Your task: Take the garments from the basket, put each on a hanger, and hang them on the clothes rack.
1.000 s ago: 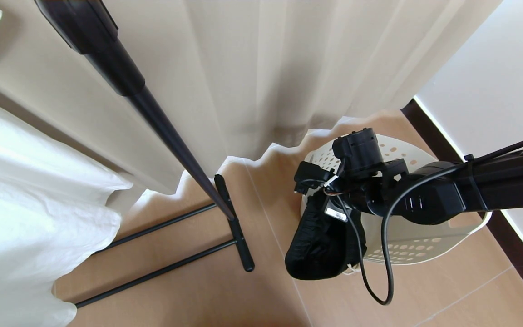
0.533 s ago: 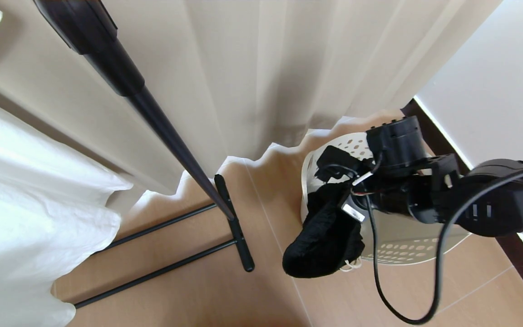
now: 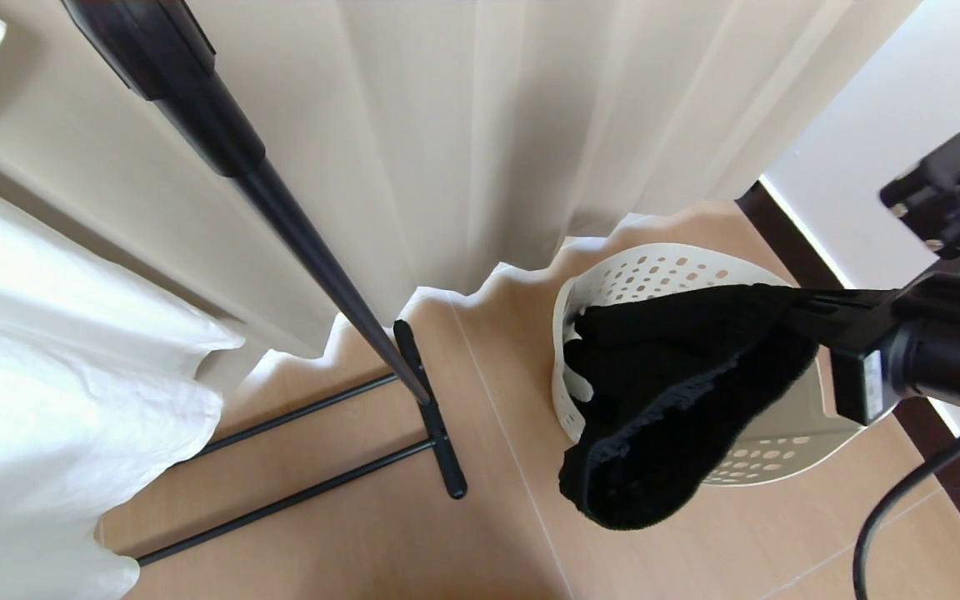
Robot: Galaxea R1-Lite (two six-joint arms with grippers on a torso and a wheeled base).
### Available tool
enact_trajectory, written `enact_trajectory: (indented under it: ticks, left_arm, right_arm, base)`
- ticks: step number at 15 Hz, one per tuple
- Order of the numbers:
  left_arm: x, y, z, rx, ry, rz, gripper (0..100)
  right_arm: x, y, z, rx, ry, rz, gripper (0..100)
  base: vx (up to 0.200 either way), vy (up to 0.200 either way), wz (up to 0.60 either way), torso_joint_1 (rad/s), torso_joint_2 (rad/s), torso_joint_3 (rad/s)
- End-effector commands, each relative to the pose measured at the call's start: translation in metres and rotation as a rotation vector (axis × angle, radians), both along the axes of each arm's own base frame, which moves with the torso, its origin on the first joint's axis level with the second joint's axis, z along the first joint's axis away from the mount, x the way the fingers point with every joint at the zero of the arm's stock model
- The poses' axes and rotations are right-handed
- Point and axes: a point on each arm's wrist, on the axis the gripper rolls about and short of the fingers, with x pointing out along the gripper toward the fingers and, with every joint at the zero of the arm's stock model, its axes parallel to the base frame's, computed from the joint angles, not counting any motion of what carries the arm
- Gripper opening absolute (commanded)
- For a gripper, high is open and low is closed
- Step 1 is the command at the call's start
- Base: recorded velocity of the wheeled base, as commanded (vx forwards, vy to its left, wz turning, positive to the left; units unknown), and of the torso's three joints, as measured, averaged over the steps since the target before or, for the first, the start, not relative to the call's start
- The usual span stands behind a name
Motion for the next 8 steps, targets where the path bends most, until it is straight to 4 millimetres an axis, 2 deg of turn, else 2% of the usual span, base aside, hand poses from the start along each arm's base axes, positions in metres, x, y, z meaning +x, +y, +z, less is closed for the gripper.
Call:
enact_trajectory:
  ticks: [1,4,8]
  left_arm:
    - [0.0,0.0,0.0005,0.0,0.0,0.0,100]
    - [0.0001,0.0,0.0,-0.003,0.001,0.0,100]
    - [0.0001,0.0,0.0,-0.003,0.001,0.0,100]
  right_arm:
    - [-0.0243,-0.0166,0.0135,0.062,-0.068,0.019,0]
    - [-0.026,-0.0179,0.0106,0.057,-0.062,0.02,0]
    - [-0.0259,-0.0179,0.0077,0.051,-0.055,0.019,0]
  base:
    - [0.0,0.0,0.0,0.0,0.0,0.0]
    - [0.0,0.0,0.0,0.002,0.0,0.027]
    - [0.0,0.0,0.0,0.001,0.01,0.165]
